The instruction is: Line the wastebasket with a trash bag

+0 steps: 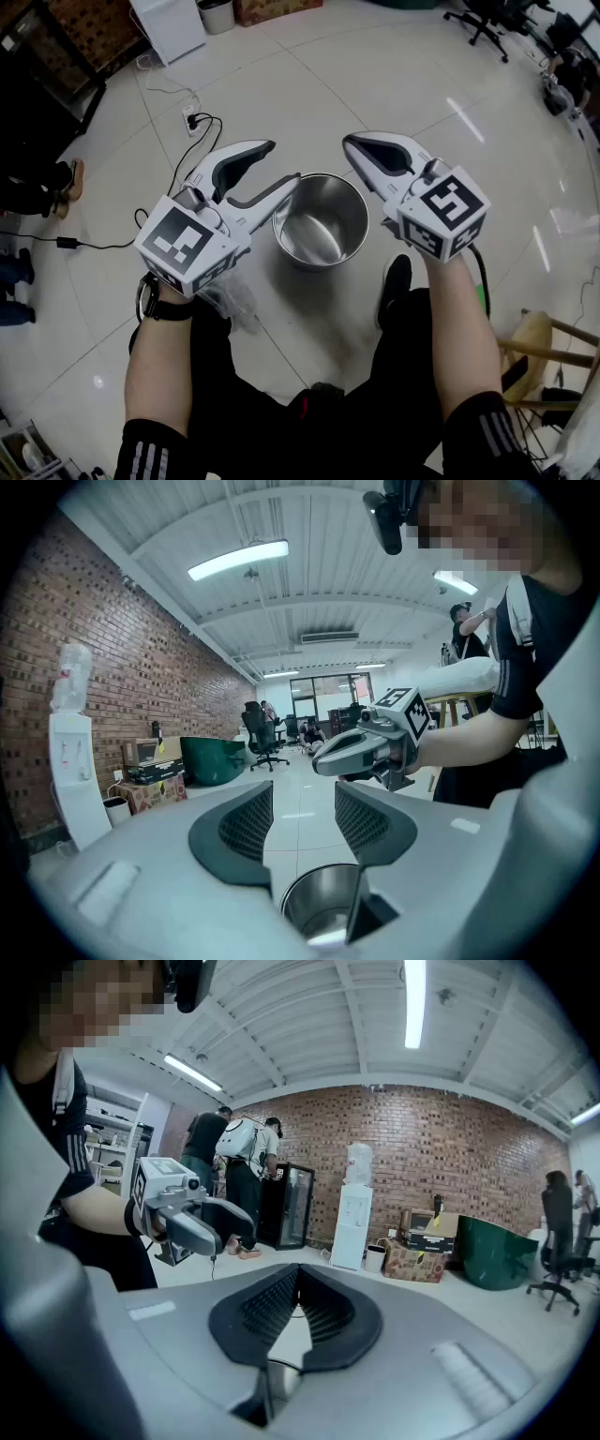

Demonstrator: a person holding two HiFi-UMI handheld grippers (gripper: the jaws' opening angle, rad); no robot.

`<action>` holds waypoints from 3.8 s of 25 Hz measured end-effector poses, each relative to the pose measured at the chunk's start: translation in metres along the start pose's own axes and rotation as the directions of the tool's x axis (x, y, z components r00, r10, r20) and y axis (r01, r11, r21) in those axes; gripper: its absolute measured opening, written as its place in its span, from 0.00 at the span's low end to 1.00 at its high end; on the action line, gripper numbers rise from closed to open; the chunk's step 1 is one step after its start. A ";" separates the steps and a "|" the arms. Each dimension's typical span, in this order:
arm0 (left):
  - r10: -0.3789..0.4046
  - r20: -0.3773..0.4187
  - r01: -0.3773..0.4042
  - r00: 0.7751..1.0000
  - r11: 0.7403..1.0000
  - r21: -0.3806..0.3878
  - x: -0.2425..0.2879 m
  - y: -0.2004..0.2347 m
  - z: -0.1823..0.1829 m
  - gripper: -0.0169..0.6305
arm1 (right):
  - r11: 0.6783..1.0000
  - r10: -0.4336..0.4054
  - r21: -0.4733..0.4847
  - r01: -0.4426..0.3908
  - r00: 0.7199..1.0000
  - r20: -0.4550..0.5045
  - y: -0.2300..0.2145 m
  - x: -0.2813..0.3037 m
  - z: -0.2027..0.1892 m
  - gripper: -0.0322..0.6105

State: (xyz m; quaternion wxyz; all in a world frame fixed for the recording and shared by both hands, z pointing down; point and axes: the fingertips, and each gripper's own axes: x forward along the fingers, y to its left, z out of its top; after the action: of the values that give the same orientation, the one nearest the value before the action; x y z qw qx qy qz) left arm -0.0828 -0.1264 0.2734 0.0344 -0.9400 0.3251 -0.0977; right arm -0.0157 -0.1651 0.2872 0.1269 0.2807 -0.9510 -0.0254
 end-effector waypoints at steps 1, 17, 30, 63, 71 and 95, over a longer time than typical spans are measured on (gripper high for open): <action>0.000 0.001 0.000 1.000 1.000 0.000 -0.001 0.001 0.000 0.34 | 1.000 -0.005 -0.002 0.005 1.000 -0.004 0.000 0.001 -0.001 0.06; 0.056 0.025 -0.056 0.998 0.998 -0.019 -0.036 0.031 0.006 0.34 | 0.998 0.053 -0.023 -0.054 0.998 -0.038 0.036 0.042 -0.013 0.13; 0.124 0.051 -0.121 0.991 0.992 -0.046 -0.068 0.052 0.012 0.34 | 0.975 0.211 -0.043 -0.219 0.968 -0.135 0.120 0.135 -0.049 0.20; 0.222 0.068 -0.212 0.973 0.969 -0.129 -0.130 0.095 0.007 0.34 | 0.868 0.333 -0.077 -0.491 0.690 -0.643 0.324 0.259 -0.321 0.31; 0.240 0.079 -0.229 0.967 0.965 -0.131 -0.131 0.101 0.011 0.34 | 0.907 0.279 -0.110 -0.406 0.776 -0.566 0.298 0.257 -0.282 0.06; 0.273 0.131 -0.261 0.953 0.960 -0.104 -0.133 0.110 0.023 0.34 | 0.971 -0.023 -0.233 -0.045 0.959 -0.282 0.122 0.122 -0.062 0.06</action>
State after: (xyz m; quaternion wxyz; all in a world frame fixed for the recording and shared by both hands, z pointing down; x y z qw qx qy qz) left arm -0.2473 -0.1304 0.2150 0.0304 -0.8925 0.4498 -0.0102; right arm -0.1631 -0.1271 0.3893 0.2940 0.2589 -0.9149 -0.0976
